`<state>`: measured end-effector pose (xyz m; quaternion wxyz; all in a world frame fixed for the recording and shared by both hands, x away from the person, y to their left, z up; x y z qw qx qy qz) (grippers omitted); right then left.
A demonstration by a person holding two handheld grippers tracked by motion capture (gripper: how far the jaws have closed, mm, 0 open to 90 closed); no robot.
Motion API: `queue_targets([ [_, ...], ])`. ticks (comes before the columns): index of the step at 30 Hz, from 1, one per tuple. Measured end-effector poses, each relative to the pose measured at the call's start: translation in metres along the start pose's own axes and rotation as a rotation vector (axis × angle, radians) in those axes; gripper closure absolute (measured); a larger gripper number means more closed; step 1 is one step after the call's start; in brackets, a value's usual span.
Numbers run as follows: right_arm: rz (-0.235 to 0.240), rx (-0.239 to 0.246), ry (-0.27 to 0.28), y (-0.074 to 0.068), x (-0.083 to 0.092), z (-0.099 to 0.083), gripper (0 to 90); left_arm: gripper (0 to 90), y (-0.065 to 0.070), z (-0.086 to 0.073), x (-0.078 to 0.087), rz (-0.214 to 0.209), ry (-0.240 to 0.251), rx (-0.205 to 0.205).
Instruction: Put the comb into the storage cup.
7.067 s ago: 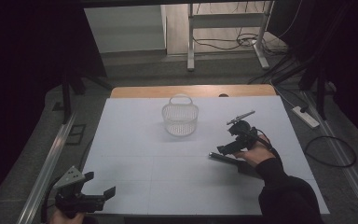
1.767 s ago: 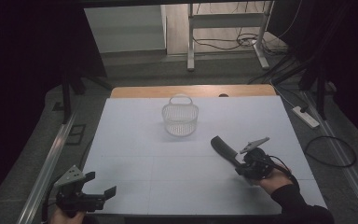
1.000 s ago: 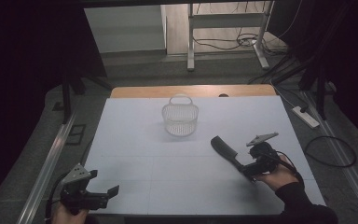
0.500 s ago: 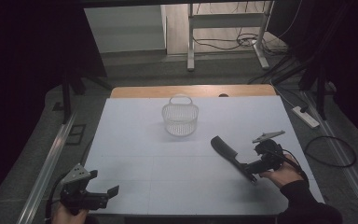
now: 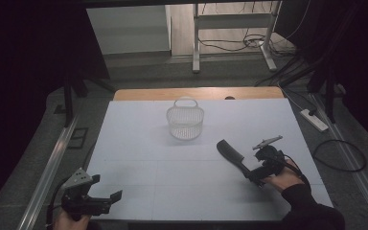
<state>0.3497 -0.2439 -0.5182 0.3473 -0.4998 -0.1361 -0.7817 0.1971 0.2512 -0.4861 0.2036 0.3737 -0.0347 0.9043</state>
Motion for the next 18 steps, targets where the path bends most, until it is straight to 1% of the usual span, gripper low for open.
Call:
queue_targets([
  [6, 0.002, 0.012, -0.033, 0.0, -0.009, -0.002, 0.0, 0.0, 0.0, 0.0, 0.0, 0.0, -0.001, 0.0],
  [8, -0.004, 0.015, -0.037, 0.001, -0.012, -0.003, 0.0, 0.0, 0.0, 0.0, 0.0, 0.0, 0.0, 0.001],
  [13, 0.003, 0.017, -0.062, 0.001, -0.019, -0.004, 0.0, 0.0, 0.0, 0.0, 0.0, -0.001, -0.001, 0.001],
  [18, 0.016, 0.03, -0.092, 0.0, -0.025, -0.005, 0.0, 0.0, 0.0, 0.0, 0.0, -0.002, -0.001, 0.002],
])
Point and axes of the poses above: each handheld gripper's, and its own axes: x roughly backward along the jaws, z roughly out of its top, y roughly to its right, the point moved 4 cm from there along -x, roughly forward along the jaws, and after that the axes turned 9 degrees about z, right-handed, at the moved point
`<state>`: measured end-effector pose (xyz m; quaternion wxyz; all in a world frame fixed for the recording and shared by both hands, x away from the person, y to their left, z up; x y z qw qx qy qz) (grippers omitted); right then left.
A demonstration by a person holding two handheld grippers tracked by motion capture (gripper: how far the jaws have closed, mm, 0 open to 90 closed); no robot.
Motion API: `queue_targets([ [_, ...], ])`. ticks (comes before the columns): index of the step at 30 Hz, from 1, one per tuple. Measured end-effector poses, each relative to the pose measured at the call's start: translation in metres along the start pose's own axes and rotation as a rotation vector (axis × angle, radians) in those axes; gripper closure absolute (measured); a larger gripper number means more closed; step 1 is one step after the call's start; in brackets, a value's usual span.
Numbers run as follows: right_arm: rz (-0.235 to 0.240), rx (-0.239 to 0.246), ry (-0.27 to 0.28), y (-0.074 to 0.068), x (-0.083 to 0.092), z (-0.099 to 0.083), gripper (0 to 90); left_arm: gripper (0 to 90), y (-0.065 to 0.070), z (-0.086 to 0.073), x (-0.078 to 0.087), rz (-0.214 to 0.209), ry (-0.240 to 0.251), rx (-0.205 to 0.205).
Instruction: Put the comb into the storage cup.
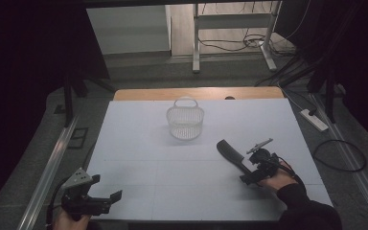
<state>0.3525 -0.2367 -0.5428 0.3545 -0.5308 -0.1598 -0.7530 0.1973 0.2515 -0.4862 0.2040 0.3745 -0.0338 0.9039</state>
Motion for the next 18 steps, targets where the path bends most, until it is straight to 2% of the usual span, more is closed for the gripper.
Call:
queue_targets([
  [5, -0.026, 0.013, -0.034, -0.0009, -0.0057, -0.0007, 0.0, 0.0, -0.0001, -0.0001, 0.0, 0.0, 0.0, 0.0],
  [14, -0.032, -0.006, -0.063, -0.002, -0.0056, 0.0008, 1.2, 0.0, -0.0002, -0.0001, -0.0001, 0.001, -0.001, 0.001],
  [16, -0.027, -0.004, -0.061, -0.0032, -0.0031, 0.0015, 9.3, 0.0, -0.0003, 0.0, -0.0002, 0.002, -0.002, 0.002],
  [18, -0.025, 0.003, -0.053, -0.0041, 0.0012, 0.0024, 23.1, 0.0, -0.0002, 0.0, -0.0002, 0.002, -0.003, 0.002],
])
Point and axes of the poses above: each handheld gripper's, and its own axes: x roughly backward along the jaws, z roughly out of its top, y roughly to its right, the point moved 4 cm from there along -x, roughly forward along the jaws, and after that the axes turned 9 degrees about z, right-handed, at the moved point
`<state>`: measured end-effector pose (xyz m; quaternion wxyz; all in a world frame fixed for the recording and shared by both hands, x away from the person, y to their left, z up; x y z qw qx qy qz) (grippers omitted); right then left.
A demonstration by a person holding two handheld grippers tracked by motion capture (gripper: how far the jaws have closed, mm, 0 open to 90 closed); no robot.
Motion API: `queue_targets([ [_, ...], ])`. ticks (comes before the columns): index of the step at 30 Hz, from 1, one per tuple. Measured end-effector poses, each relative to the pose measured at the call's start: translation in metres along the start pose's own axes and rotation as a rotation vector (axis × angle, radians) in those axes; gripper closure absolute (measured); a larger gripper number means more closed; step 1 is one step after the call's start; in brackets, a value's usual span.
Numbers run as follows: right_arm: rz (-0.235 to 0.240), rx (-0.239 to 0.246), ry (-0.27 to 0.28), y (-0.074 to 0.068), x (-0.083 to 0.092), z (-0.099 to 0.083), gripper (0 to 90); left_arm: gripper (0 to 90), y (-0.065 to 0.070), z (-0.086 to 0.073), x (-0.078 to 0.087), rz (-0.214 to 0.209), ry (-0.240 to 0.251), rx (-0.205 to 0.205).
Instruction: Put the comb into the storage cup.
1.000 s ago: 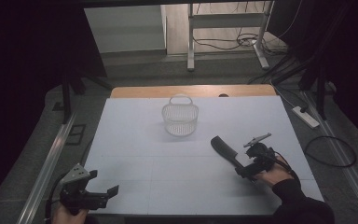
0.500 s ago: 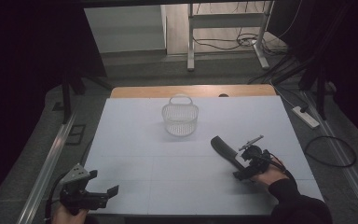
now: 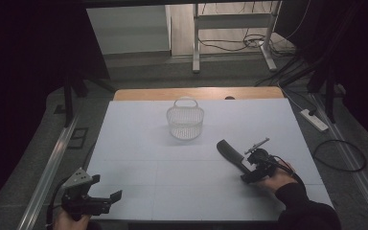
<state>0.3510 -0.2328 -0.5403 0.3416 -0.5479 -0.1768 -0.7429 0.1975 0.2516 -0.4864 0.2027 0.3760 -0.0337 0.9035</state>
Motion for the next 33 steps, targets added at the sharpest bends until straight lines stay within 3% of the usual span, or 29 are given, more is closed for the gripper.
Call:
queue_targets([
  [10, 0.037, 0.059, -0.01, -0.005, 0.006, 0.004, 71.5, 0.0, 0.0, 0.0, 0.0, 0.002, 0.0, -0.001],
  [14, 0.056, 0.047, -0.011, -0.003, 0.007, 0.003, 72.2, 0.0, 0.0, 0.0, 0.0, 0.002, 0.0, 0.001],
  [22, 0.041, 0.062, 0.006, -0.005, 0.007, 0.002, 72.6, 0.0, 0.0, 0.0, 0.001, -0.001, 0.006, 0.001],
  [30, 0.024, 0.072, 0.06, -0.006, 0.016, 0.002, 72.6, 0.0, 0.0, 0.003, 0.002, -0.022, 0.024, 0.002],
  [33, 0.022, 0.078, 0.079, -0.007, 0.019, 0.002, 72.6, 0.0, 0.001, 0.006, 0.002, -0.013, 0.031, -0.014],
])
Point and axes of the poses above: each handheld gripper's, and its own axes: x roughly backward along the jaws, z roughly out of its top, y roughly to its right, the point moved 4 cm from there along -x, roughly forward along the jaws, and after that the axes turned 9 degrees about z, right-handed, at the moved point
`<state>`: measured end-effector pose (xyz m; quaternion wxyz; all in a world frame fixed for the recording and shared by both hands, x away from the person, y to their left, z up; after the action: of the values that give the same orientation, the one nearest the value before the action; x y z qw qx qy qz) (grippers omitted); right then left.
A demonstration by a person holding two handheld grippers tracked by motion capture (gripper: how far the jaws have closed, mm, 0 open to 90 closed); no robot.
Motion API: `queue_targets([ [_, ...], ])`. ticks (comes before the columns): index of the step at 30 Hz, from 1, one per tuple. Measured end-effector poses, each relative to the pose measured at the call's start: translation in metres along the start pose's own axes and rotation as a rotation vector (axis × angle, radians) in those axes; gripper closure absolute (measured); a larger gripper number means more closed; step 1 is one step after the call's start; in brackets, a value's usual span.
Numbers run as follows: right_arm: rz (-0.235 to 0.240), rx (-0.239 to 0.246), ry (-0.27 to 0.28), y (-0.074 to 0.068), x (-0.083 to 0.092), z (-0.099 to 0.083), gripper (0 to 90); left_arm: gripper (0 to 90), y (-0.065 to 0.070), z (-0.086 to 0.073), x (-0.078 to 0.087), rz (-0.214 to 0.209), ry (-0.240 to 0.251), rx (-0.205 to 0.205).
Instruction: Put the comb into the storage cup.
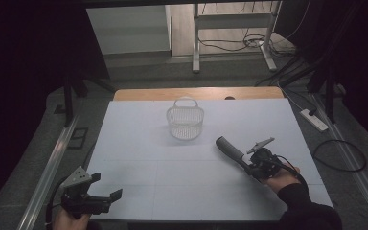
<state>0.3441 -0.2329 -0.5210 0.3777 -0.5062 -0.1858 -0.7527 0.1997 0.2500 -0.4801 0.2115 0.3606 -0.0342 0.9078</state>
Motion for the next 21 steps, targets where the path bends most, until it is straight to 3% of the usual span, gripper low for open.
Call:
queue_targets([
  [3, -0.007, 0.016, 0.017, -0.001, 0.003, 0.001, 72.6, 0.0, 0.0, 0.004, 0.0, -0.003, 0.012, -0.008],
  [11, -0.031, 0.056, 0.079, -0.006, 0.014, 0.002, 72.6, 0.0, 0.001, 0.013, -0.005, -0.081, 0.002, -0.02],
  [21, -0.049, 0.066, 0.136, -0.009, 0.026, 0.002, 72.6, 0.0, 0.001, 0.028, -0.015, -0.128, 0.021, -0.025],
])
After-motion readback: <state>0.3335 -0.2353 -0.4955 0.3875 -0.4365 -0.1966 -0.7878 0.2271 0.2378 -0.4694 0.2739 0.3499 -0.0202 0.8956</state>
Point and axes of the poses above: each handheld gripper's, and its own axes: x roughly backward along the jaws, z roughly out of its top, y roughly to its right, the point moved 4 cm from there along -x, roughly forward along the jaws, and after that the axes turned 9 degrees about z, right-handed, at the moved point
